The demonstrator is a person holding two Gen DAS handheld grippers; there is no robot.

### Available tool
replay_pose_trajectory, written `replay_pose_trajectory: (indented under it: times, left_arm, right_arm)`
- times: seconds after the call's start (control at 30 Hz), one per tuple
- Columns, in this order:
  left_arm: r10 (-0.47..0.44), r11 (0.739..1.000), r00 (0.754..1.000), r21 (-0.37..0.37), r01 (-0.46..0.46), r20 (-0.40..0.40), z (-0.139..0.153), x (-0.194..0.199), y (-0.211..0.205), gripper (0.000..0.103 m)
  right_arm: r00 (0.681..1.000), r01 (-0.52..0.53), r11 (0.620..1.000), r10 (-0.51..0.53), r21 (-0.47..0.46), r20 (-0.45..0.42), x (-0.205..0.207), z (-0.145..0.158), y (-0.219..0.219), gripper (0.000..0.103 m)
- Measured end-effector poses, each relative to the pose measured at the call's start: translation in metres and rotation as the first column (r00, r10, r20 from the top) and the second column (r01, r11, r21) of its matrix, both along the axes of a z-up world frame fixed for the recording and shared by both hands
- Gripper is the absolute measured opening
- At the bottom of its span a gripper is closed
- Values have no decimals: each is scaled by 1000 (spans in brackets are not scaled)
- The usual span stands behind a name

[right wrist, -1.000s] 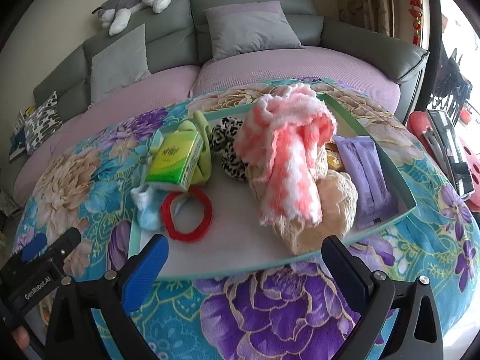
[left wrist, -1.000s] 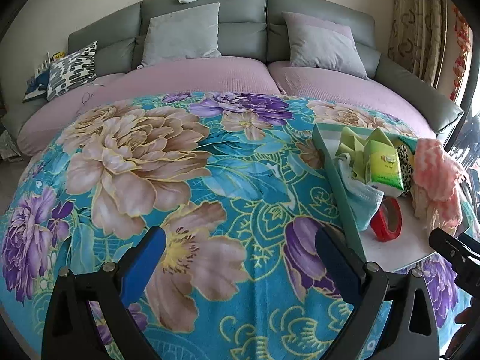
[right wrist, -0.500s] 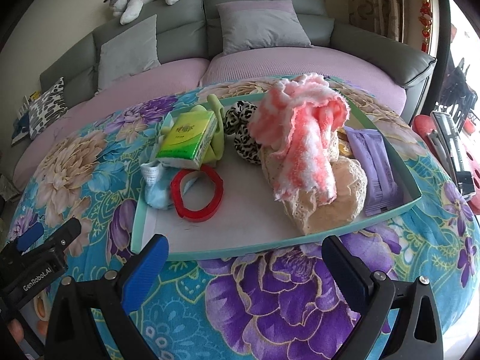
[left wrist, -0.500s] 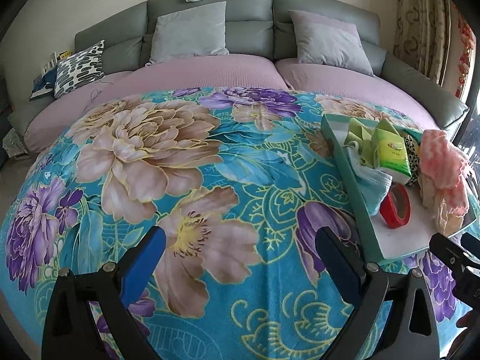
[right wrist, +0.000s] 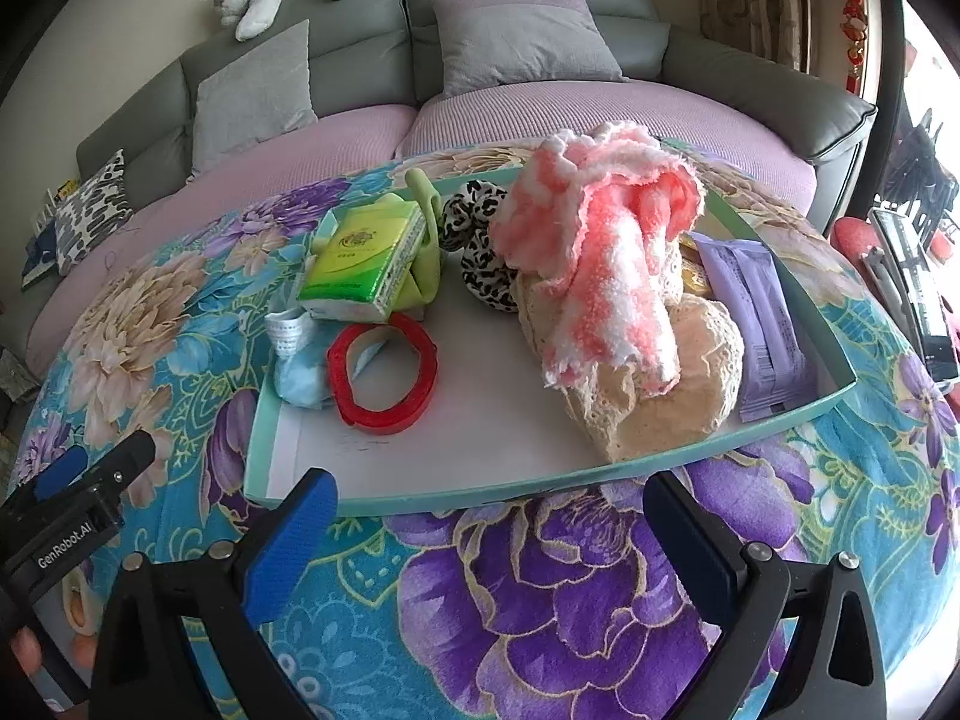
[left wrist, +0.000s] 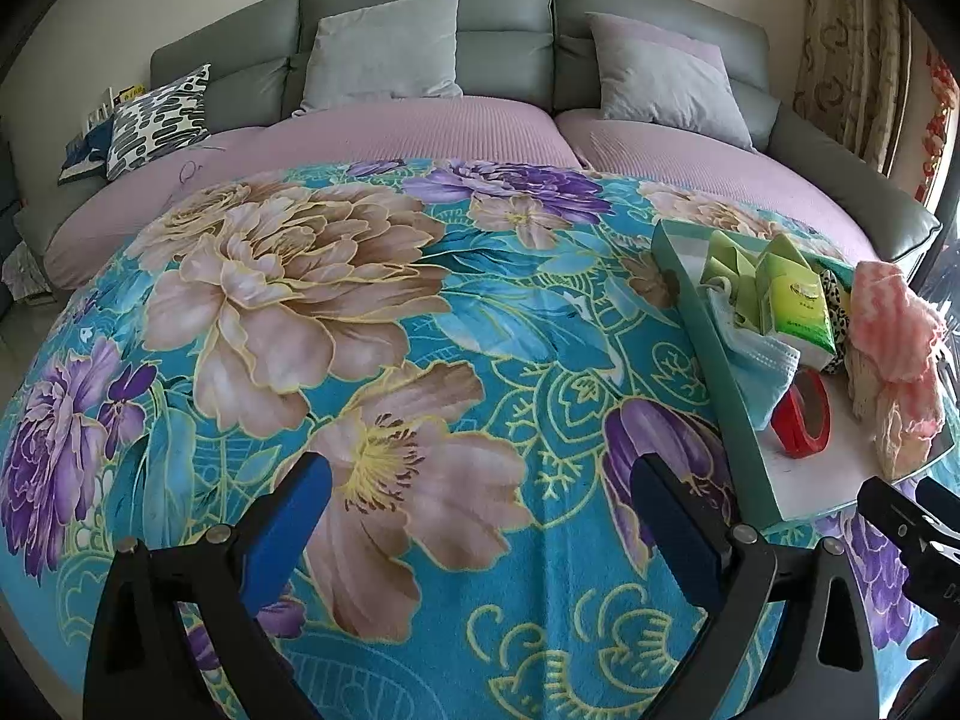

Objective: Organize soft objects

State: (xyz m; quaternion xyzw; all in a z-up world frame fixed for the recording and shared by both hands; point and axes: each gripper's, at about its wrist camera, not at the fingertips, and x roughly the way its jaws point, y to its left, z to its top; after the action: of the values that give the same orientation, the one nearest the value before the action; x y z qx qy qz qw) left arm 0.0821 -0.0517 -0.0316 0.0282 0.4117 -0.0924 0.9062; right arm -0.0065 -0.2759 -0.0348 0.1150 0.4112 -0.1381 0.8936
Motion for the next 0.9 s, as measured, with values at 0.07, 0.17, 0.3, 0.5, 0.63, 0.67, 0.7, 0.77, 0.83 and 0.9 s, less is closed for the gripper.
replay_pose_trajectory:
  times: [0.07, 0.17, 0.3, 0.5, 0.63, 0.67, 0.7, 0.77, 0.83, 0.9]
  left_arm:
    - [-6, 1000, 1000, 4, 5, 6, 1, 0, -1, 100]
    - [-19, 1000, 1000, 11, 19, 9, 0, 0, -5, 100]
    - [-26, 999, 1000, 22, 26, 12, -1, 0, -7, 100]
    - [-29, 999, 1000, 34, 29, 10, -3, 2, -8, 100]
    - [-26, 999, 1000, 45, 26, 3, -5, 4, -9, 100]
    - [-23, 998, 1000, 50, 23, 1, -5, 4, -9, 100]
    - [-22, 998, 1000, 54, 22, 0, -6, 4, -8, 100]
    - [-25, 998, 1000, 56, 25, 1, -6, 4, -9, 100]
    - [-29, 998, 1000, 58, 29, 5, -5, 3, -9, 100]
    - [-38, 997, 999, 61, 37, 7, -5, 3, -10, 100]
  right_arm:
    - [1000, -2, 1000, 2, -6, -1, 0, 1, 0, 103]
    - [1000, -8, 1000, 8, -12, 2, 0, 2, 1, 103]
    - [1000, -10, 1000, 10, -12, 3, 0, 2, 1, 103]
    - [1000, -8, 1000, 8, -14, 2, 0, 2, -1, 103]
    - [1000, -3, 1000, 3, -10, 3, -1, 2, -3, 103]
    - [1000, -2, 1000, 2, -10, 3, -2, 2, -3, 103]
    - [1000, -3, 1000, 3, -9, 3, -2, 2, -3, 103]
    - [1000, -3, 1000, 3, -10, 2, -2, 2, -3, 103]
    - [1000, -1, 1000, 1, -12, 3, -2, 2, -3, 103]
    - [1000, 1, 1000, -1, -12, 2, -3, 2, -3, 103]
